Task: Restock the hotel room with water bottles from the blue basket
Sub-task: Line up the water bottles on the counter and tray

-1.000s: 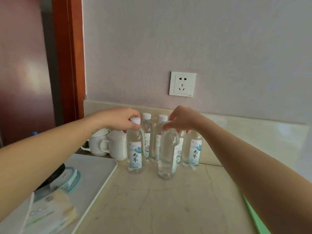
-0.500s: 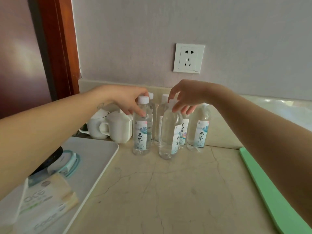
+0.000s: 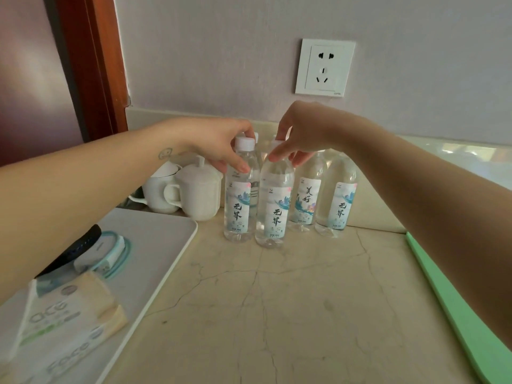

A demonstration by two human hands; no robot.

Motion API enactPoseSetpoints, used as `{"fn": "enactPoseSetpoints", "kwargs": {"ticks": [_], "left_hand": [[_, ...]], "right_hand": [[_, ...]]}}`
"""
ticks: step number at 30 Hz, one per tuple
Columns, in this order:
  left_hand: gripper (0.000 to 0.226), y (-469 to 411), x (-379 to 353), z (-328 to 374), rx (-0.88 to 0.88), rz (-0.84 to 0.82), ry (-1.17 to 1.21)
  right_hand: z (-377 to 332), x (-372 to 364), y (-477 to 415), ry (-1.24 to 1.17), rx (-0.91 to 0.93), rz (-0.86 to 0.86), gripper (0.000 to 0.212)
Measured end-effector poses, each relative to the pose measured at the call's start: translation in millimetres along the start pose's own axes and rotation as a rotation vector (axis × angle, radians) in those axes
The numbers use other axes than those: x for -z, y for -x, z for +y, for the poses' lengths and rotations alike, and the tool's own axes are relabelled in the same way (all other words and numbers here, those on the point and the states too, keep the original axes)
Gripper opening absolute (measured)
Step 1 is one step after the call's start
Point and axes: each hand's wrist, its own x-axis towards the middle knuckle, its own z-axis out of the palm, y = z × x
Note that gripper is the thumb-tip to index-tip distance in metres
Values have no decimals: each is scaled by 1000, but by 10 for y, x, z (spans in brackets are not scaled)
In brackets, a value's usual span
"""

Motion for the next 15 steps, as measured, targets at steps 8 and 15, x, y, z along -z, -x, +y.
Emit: {"fn": "enactPoseSetpoints", "kwargs": {"ticks": [8,15], "left_hand": [[54,42,-13,41,12,6,-43],[52,93,-38,81,34,5,-59]], "right_hand": [[-13,-4,20,-24,-15,-10,49],[-43,-18,70,-68,-38,-11,54]]}}
